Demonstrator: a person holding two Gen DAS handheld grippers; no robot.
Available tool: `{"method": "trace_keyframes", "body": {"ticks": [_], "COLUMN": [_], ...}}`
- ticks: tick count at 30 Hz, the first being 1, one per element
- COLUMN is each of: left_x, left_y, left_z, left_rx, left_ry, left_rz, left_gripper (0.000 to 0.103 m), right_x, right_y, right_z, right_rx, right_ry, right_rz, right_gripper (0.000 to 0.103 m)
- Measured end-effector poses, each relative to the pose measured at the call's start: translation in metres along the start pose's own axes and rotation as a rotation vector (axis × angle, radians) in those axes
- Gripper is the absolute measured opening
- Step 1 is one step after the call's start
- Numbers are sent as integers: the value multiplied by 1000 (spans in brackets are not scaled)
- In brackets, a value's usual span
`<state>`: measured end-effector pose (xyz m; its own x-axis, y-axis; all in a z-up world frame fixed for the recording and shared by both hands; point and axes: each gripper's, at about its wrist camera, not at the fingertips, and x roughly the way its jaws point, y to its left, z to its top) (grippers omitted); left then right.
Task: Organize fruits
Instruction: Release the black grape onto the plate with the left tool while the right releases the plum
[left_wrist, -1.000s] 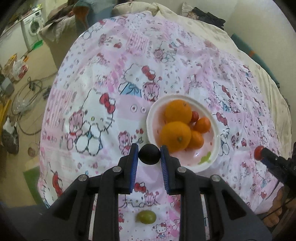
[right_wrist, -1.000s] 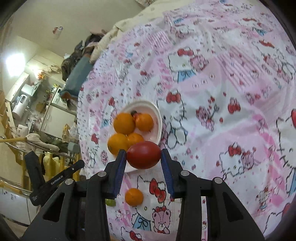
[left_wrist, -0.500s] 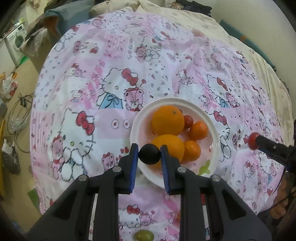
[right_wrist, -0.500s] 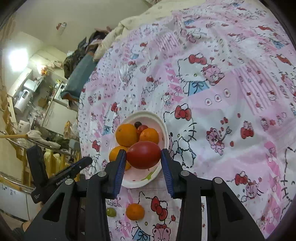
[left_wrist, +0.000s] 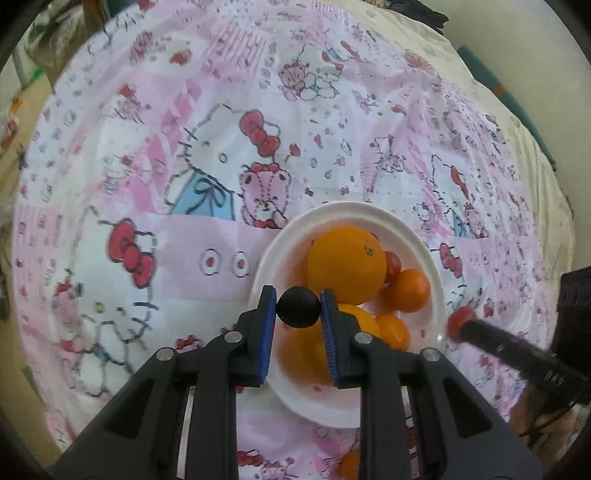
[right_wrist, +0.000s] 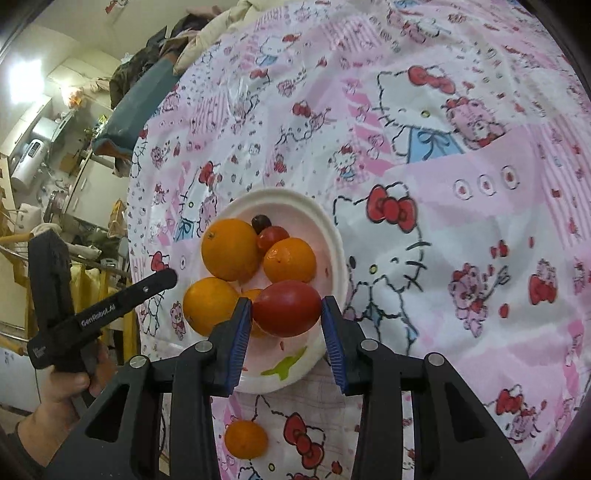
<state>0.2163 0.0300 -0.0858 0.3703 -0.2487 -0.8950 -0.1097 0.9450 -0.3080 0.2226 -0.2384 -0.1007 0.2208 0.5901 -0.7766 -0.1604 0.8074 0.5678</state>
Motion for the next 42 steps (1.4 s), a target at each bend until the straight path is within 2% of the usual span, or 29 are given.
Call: {"method": "trace_keyframes", "body": {"ticks": [3, 7, 17, 18, 19, 20, 22, 27, 31, 33, 37, 42], "left_x": [5, 12, 12, 12, 12, 11, 8, 0, -5, -8, -17, -24], "left_y": [1, 2, 0, 0, -1, -1, -1, -1, 2, 4, 7, 5], "left_z": [2, 4, 3, 3, 3, 3, 3, 3, 4, 3, 2, 1], "left_rx": [-11, -17, -26, -27, -26, -27, -34, -34, -41, -47, -50, -32], "left_ry": [14, 30, 32, 30, 30, 29, 12, 1, -13, -24, -75, -102], "left_rz": [-10, 22, 24, 28, 30, 31, 36, 26, 38, 41, 95, 107], "left_gripper": [21, 21, 21, 22, 31, 42, 50, 51, 58, 58, 58, 58], "right_x": [6, 11, 25, 26, 27, 28, 25, 14, 9, 8, 1, -7], "right_y": [2, 0, 22, 25, 29, 31, 35, 26, 17, 16, 17, 16], "right_z": [-1, -2, 13, 14, 14, 14, 13, 16, 18, 17, 17, 16], "right_rx": [0, 14, -19, -29, -41, -50, -71, -32, -4, -1, -10, -7], "right_ry": [11, 20, -5, -7, -5, -5, -26, -51, -64, -64, -72, -88], "right_rz": [2, 4, 86, 98, 104, 107, 84, 85, 70, 72, 77, 69], "right_gripper": [40, 40, 43, 46, 53, 66, 67, 67, 67, 67, 67, 67]}}
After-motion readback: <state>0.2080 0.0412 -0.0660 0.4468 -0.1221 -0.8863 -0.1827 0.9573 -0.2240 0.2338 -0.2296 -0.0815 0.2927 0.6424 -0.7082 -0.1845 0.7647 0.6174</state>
